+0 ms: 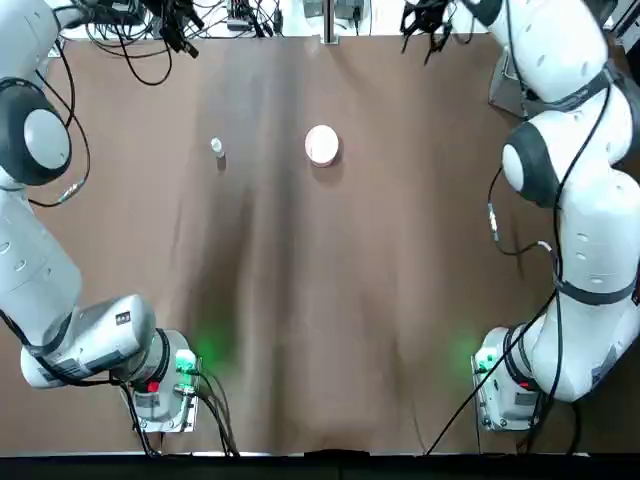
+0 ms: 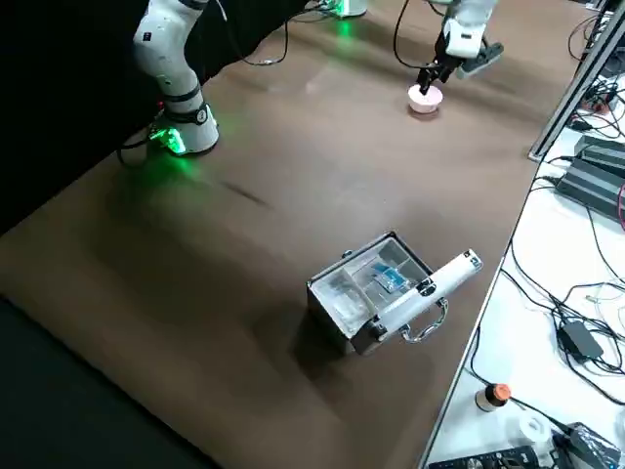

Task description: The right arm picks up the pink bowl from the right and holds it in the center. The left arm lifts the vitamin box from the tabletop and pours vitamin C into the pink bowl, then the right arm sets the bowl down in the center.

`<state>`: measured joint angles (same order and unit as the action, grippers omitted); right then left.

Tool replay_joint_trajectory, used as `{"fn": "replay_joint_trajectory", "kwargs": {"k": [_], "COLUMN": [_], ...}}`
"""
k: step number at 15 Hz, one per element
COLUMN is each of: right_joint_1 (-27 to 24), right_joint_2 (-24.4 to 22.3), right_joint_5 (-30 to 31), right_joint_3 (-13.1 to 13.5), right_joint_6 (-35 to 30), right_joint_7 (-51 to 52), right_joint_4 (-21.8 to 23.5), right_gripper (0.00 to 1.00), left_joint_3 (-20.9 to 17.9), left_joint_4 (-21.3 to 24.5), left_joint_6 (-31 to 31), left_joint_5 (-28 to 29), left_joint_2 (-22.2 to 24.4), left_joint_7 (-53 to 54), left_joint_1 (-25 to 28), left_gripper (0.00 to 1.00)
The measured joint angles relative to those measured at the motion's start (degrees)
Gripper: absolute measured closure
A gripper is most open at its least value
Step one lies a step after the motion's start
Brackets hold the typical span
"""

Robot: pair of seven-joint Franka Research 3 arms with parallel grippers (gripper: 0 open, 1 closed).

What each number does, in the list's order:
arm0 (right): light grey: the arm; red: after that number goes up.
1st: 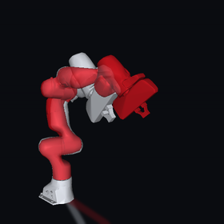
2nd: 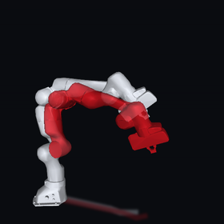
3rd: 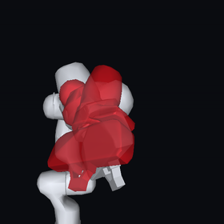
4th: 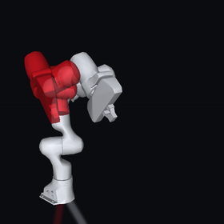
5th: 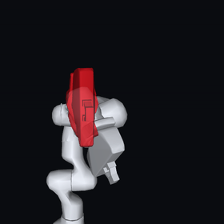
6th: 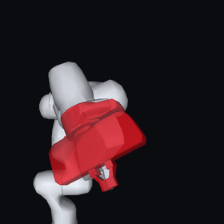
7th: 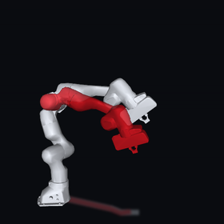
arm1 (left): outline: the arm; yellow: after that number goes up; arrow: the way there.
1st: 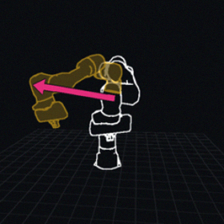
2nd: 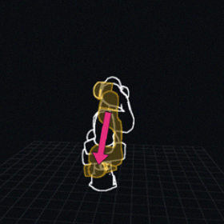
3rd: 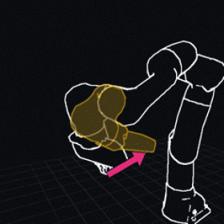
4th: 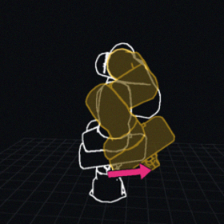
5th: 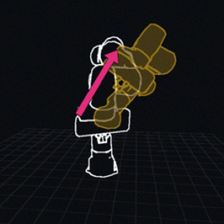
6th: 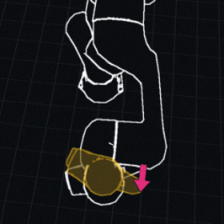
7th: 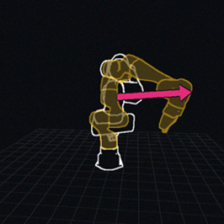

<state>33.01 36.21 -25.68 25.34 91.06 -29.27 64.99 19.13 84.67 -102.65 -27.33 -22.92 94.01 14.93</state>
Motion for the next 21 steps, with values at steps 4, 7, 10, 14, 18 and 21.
{"fn": "replay_joint_trajectory", "kwargs": {"k": [4, 7, 10, 14, 18, 21], "right_joint_1": [-2.4, -5.8, -9.2, -9.7, -9.4, -9.8], "right_joint_2": [-4.8, -8.6, -12.2, -12.1, -12.1, -12.1], "right_joint_5": [4.2, 4.6, 5.1, 5.4, 5.5, 5.7], "right_joint_3": [2.4, 3.1, 3.1, 3.0, 2.7, 2.8], "right_joint_6": [-3.1, -6.7, -9.1, -9.7, -10.4, -11.5], "right_joint_7": [8.6, 16.1, 21.6, 24.1, 24.3, 24.3], "right_joint_4": [-0.1, -0.1, 0.1, 0.8, 0.8, 0.8], "right_gripper": [0.25, 0.23, 0.22, 0.00, 0.00, 0.00], "left_joint_3": [0.0, 0.0, 0.0, 0.0, 0.2, 0.3], "left_joint_4": [-1.3, -1.5, -0.3, 4.1, 5.5, 6.0], "left_joint_6": [-3.8, -4.3, -4.7, -7.4, -7.6, -7.6], "left_joint_5": [6.7, 10.5, 15.7, 22.7, 25.9, 26.7], "left_joint_2": [2.0, 4.7, 8.3, 11.9, 14.2, 15.9], "left_joint_7": [-10.3, -20.5, -28.3, -38.2, -61.1, -79.9], "left_joint_1": [-1.6, -2.6, -3.1, -3.6, -3.7, -3.9], "left_gripper": [0.00, 0.00, 0.00, 0.00, 0.00, 0.00]}}
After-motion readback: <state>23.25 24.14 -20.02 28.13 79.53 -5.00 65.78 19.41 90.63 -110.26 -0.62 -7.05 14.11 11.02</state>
